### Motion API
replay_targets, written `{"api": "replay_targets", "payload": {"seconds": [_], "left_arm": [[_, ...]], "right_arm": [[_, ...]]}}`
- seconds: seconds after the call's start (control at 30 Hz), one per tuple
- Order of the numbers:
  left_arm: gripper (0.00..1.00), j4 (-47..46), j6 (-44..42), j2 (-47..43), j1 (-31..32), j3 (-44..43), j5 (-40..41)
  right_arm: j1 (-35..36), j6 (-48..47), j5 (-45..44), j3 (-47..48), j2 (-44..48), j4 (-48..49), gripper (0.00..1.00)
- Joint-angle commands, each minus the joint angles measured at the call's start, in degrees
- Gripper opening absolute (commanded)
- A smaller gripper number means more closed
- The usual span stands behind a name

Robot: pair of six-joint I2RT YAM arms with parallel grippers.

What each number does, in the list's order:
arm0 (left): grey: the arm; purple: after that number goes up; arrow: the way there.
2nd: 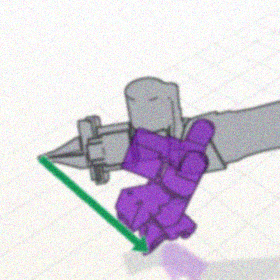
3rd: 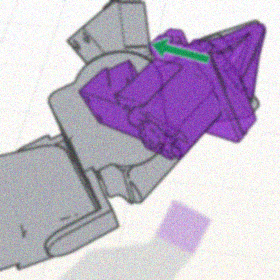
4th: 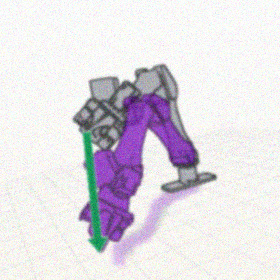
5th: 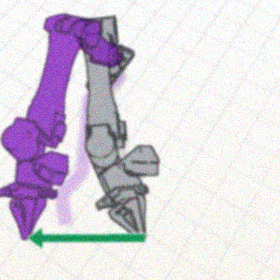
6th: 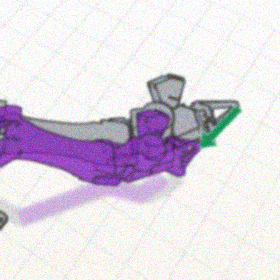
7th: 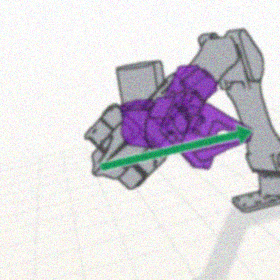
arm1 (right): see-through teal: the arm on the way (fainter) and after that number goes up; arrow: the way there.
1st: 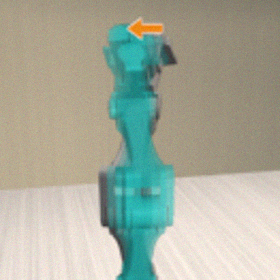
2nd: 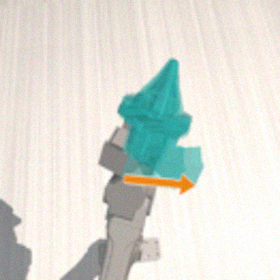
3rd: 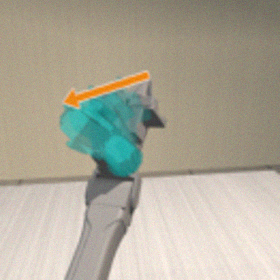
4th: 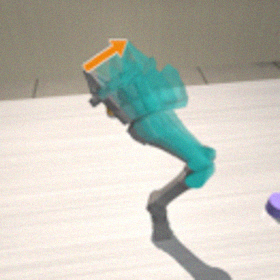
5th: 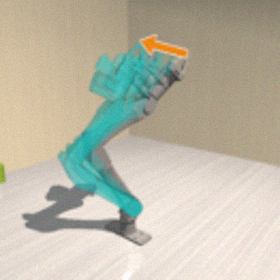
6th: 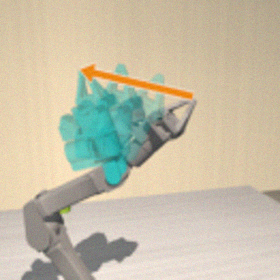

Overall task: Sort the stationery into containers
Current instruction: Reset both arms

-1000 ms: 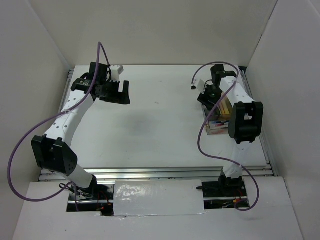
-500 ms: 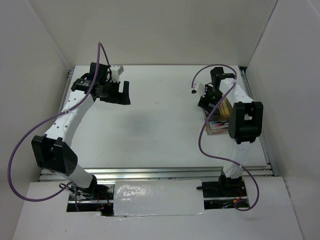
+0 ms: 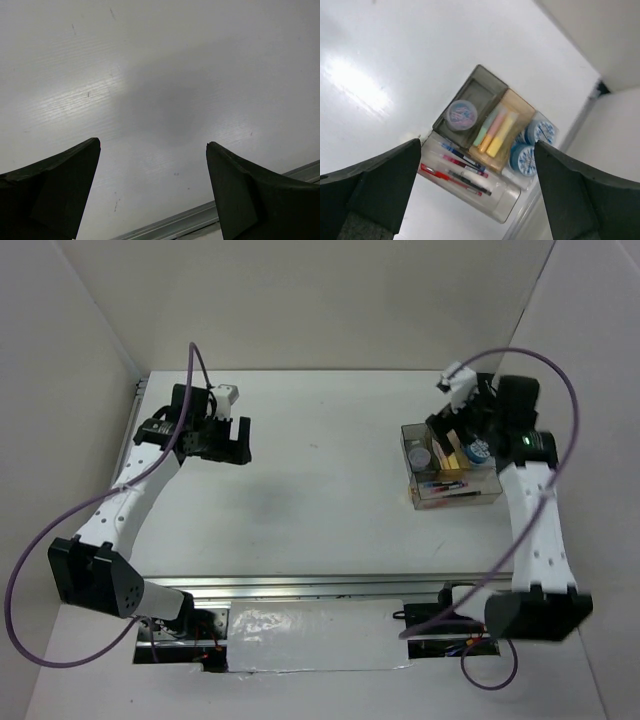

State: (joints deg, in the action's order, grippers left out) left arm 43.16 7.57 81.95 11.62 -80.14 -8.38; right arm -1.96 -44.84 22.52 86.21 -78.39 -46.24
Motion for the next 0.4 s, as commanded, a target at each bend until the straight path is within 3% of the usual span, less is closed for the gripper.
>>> {"api": "replay_targets", "payload": {"seconds": [0.0, 0.03, 0.13, 0.2, 0.37], "left_arm": [[0.99, -3.51, -0.90, -3.64, -0.28, 4.28, 3.98], [0.99, -3.78, -0.81, -4.16, -0.89, 5.07, 4.86], [0.99, -5.01, -0.89, -5.83, -1.68, 8.41, 5.83], [0.99, -6.68, -0.81, -7.94, -2.04, 10.44, 7.06], [0.99, -9.31, -0.28, -14.09, -2.30, 14.13, 7.23]], "right_arm": [[-3.92, 14.24, 5.86, -13.06, 14.29, 11.76, 1.00], [-5.93, 17.21, 5.95, -19.88, 20.67, 13.61, 1.00], [-8.93, 18.73, 7.09, -28.18, 30.53, 17.15, 1.00], [-9.29, 19.70, 6.92, -34.95, 33.81, 18.12, 1.00], [-10.00, 21.02, 6.83, -39.98, 40.94, 20.74, 1.00]]}}
